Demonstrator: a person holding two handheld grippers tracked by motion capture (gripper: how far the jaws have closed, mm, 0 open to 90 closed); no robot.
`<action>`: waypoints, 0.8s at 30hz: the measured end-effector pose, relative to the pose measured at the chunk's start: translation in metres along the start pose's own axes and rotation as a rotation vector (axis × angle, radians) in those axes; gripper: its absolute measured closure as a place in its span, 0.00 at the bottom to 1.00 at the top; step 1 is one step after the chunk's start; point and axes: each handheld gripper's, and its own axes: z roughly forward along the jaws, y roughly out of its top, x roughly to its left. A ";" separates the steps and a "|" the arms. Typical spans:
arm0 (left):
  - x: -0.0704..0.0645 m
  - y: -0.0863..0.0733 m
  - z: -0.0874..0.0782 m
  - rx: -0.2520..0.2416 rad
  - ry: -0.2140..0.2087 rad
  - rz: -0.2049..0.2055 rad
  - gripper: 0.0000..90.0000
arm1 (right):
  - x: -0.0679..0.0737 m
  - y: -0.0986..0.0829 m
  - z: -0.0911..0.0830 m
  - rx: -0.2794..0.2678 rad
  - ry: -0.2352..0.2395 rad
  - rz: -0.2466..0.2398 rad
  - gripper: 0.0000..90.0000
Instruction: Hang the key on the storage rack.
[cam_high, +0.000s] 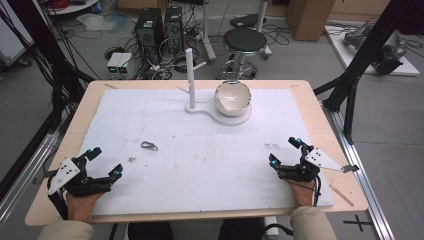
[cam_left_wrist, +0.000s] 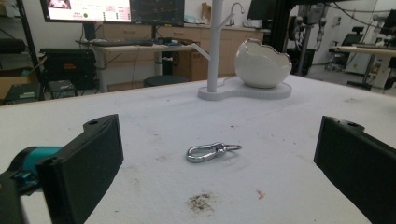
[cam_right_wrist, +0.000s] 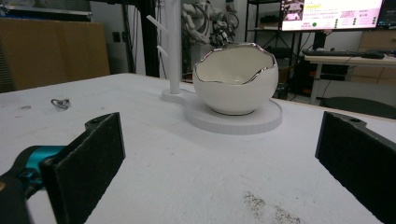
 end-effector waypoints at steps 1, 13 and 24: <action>0.002 0.002 0.001 0.008 -0.011 0.003 0.02 | 0.000 0.000 0.000 0.000 0.000 0.000 0.00; 0.038 0.065 0.034 0.159 -0.257 0.105 0.02 | 0.000 0.000 0.001 0.004 -0.002 0.003 0.00; 0.060 0.108 0.091 0.348 -0.440 0.249 0.02 | 0.000 0.000 0.001 0.009 -0.006 -0.005 0.00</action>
